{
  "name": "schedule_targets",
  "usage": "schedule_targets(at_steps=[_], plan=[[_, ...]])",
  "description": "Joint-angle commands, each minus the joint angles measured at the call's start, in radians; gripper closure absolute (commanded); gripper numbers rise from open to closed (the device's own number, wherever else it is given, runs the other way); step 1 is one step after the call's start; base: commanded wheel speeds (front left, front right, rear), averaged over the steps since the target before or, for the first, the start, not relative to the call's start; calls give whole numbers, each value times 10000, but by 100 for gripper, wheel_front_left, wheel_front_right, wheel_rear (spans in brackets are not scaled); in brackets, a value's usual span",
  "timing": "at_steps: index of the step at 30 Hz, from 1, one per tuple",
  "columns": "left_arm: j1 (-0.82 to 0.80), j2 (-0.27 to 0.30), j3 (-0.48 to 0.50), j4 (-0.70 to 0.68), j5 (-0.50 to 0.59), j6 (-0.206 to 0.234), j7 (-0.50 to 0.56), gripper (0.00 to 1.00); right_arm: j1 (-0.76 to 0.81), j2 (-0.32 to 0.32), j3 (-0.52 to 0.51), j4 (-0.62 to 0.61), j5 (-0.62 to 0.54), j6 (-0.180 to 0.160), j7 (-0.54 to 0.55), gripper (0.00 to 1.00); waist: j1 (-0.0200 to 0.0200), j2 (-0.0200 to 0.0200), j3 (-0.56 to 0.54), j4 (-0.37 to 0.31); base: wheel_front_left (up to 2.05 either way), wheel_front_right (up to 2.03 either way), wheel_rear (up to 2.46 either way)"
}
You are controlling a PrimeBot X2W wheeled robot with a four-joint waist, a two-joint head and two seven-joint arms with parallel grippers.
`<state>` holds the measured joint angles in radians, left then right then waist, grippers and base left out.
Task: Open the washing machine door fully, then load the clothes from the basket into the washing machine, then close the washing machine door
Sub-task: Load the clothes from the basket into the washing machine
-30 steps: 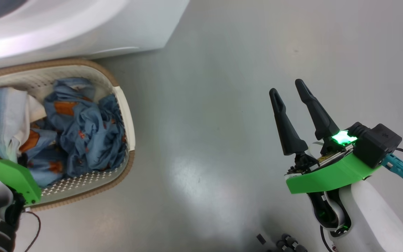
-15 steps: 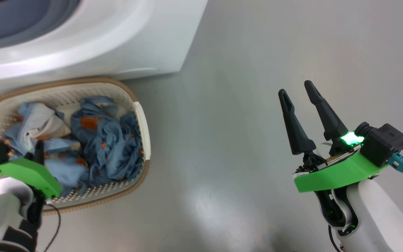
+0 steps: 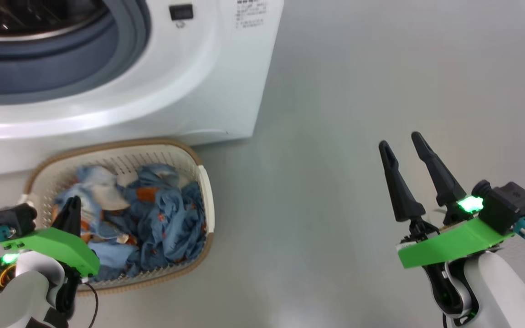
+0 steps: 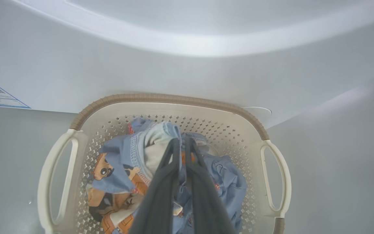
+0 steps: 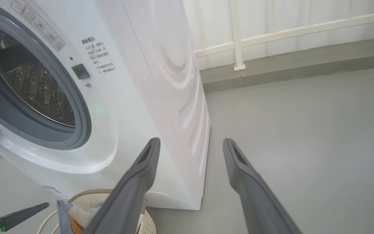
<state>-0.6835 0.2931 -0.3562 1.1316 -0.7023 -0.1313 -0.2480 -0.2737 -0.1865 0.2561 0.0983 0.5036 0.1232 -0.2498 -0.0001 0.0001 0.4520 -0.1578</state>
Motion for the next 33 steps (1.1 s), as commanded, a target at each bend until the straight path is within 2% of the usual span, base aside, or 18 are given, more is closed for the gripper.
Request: schedule_targets(at_steps=[1, 8, 15, 25, 33], plan=[[176, 465, 252, -250, 5, 7, -130, 100, 266, -85, 146, -195, 127, 75, -120, 0, 2, -1, -456, 175, 0, 0, 0], [912, 625, 981, -1729, 589, 7, -135, 100, 721, -263, 2, -110, 208, 75, -120, 0, 2, -1, -1202, 358, 0, 0, 0], [1797, 448, 1889, -3226, 1408, 7, -136, 100, 1132, -447, -116, -99, 246, 75, -120, 0, 2, -1, -1831, 517, 0, 0, 0], [3423, -172, 3318, -5727, 2599, 12, -137, 100, 1663, -669, -212, -73, 340, 75, -120, 0, 2, -1, -2679, 734, 0, 0, 0], [4613, -886, 3981, -7422, 3371, 10, -137, 100, 2055, -756, -250, -51, 405, 75, -120, 0, 2, -1, -3190, 883, 0, 0, 0]])
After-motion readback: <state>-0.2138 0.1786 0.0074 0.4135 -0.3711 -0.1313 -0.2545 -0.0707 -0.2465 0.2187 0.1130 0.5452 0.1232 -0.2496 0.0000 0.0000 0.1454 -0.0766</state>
